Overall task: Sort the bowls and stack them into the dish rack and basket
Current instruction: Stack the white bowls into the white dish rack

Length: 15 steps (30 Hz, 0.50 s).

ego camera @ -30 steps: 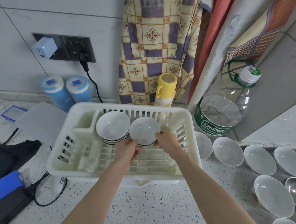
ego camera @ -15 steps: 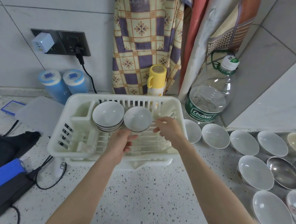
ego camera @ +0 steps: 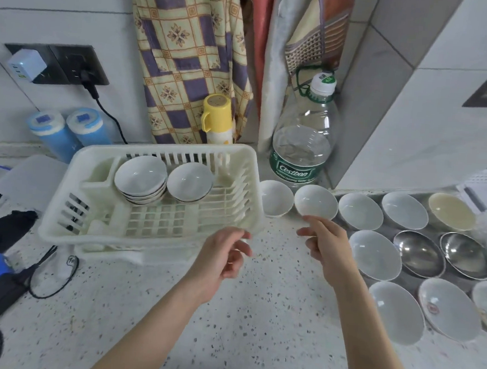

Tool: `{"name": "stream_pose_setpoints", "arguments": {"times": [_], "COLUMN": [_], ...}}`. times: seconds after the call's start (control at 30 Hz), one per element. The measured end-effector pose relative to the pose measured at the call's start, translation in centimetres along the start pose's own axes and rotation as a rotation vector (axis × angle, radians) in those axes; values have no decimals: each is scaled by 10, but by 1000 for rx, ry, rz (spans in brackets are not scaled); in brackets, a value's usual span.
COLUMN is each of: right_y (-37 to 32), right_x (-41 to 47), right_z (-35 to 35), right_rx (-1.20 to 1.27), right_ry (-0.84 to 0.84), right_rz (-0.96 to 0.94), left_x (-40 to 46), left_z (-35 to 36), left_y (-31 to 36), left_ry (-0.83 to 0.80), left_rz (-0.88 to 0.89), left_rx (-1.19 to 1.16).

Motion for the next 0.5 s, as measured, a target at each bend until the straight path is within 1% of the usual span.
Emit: {"name": "stream_pose_setpoints", "arguments": {"times": [0.1, 0.17, 0.23, 0.33, 0.5], "right_y": [20, 33, 44, 56, 62], "right_x": [5, 10, 15, 24, 42], "right_z": [-26, -41, -53, -66, -68], "right_rx": [32, 35, 40, 26, 48], "right_ry": [11, 16, 23, 34, 10], "right_rz": [78, 131, 182, 239, 289], "left_x": [12, 25, 39, 61, 100], "left_z": [44, 63, 76, 87, 94], "left_y": [-23, -37, -48, -56, -53], "left_ry": [-65, -36, 33, 139, 289], "left_rz": [-108, -186, -258, -333, -392], "left_rx": [132, 225, 277, 214, 53]}}
Point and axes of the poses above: each hand's wrist, its own x-axis towards the middle knuckle, its own z-axis out of the palm, y = z × x, the point moved 3 cm from there along x, towards the middle knuckle, and after that the axes turned 11 degrees about -z, right-handed, at the moved point
